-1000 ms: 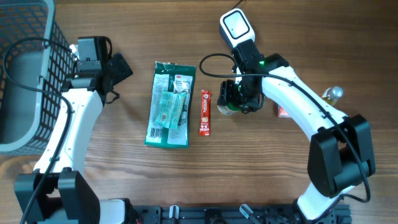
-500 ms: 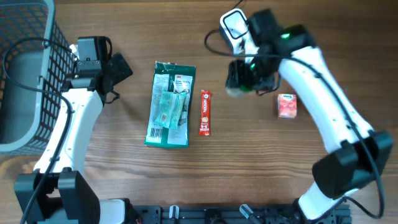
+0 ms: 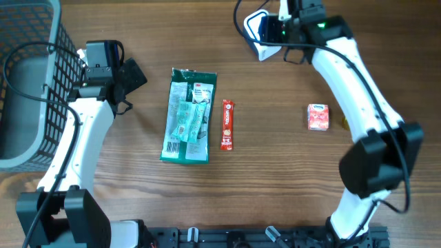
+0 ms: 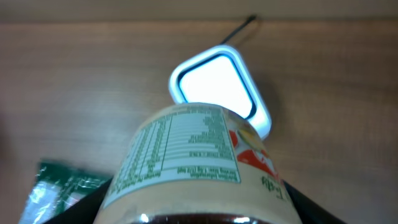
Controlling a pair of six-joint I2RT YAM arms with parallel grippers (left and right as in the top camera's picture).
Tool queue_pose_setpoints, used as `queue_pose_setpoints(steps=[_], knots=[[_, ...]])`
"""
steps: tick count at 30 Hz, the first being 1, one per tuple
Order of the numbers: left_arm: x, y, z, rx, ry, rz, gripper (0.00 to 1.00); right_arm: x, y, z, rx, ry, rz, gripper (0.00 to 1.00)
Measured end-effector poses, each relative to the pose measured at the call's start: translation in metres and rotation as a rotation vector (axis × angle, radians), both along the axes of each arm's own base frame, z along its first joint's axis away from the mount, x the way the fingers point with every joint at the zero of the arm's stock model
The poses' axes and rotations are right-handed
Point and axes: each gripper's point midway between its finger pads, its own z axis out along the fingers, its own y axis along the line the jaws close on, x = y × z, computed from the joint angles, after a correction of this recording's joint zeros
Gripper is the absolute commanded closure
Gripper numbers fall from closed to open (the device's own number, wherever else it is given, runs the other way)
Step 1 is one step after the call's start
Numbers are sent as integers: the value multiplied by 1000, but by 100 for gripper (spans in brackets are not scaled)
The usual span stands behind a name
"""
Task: Scan the item barcode
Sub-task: 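Raise the jar with right gripper up to the white scanner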
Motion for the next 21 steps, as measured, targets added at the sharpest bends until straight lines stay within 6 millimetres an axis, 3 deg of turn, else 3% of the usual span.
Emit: queue_pose_setpoints(steps=[4,8,14,21], knots=[[0,0,0,0,0,0,0,47,2,-32,-19,-98,-44,96],[0,0,0,0,0,-1,0,75,7,-36,18,-196,-73,96],[0,0,0,0,0,-1,0,96,13,-27,64,-302,-88,95],[0,0,0,0,0,0,0,115,20,-58,96,-336,-70,96]])
